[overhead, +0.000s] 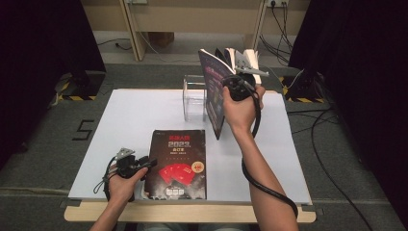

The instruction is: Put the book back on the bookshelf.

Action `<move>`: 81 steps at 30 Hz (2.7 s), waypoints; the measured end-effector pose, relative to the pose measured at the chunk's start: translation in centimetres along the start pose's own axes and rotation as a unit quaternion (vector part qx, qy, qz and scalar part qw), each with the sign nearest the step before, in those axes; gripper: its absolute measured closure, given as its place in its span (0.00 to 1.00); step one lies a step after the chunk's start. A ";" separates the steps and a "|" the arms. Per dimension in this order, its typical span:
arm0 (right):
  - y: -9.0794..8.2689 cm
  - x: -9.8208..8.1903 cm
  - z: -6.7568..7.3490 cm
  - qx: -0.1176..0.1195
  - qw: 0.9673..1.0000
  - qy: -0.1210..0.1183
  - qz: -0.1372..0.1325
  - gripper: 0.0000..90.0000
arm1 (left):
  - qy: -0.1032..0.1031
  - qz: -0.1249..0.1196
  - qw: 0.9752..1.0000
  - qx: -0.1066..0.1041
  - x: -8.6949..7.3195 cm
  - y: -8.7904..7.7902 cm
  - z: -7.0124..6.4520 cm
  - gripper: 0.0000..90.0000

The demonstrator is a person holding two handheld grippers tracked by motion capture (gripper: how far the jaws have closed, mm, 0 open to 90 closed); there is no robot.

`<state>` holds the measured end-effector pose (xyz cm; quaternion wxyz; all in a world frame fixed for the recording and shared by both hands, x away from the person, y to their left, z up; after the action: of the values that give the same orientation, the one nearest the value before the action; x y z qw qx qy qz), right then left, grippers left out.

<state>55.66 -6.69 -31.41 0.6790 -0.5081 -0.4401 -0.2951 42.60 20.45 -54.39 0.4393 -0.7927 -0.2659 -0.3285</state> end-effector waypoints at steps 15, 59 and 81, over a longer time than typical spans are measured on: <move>4.0 1.1 -0.9 -0.025 0.999 0.022 -0.034 0.94 | 0.003 0.002 1.000 -0.001 -0.1 0.2 0.0 0.58; 4.3 -0.3 -1.8 -0.042 0.997 0.014 0.068 0.94 | 0.005 0.004 1.000 0.000 -0.2 0.2 -0.1 0.58; 6.5 0.0 -2.2 -0.080 0.997 0.004 -0.003 0.92 | 0.009 0.005 1.000 0.002 -0.3 0.3 0.1 0.59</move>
<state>61.86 -6.74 -34.40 0.6371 -0.5579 -0.4140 -0.3338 42.64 20.40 -54.78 0.4446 -0.7903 -0.2586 -0.3330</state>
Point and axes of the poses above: each handheld gripper's, and its own axes: y roughly forward along the jaws, x roughly out of its top, z roughly to its left, the point moved 9 cm from there along y, roughly forward along the jaws, and after that the axes turned 4 degrees about -y, right-handed, at the moved point
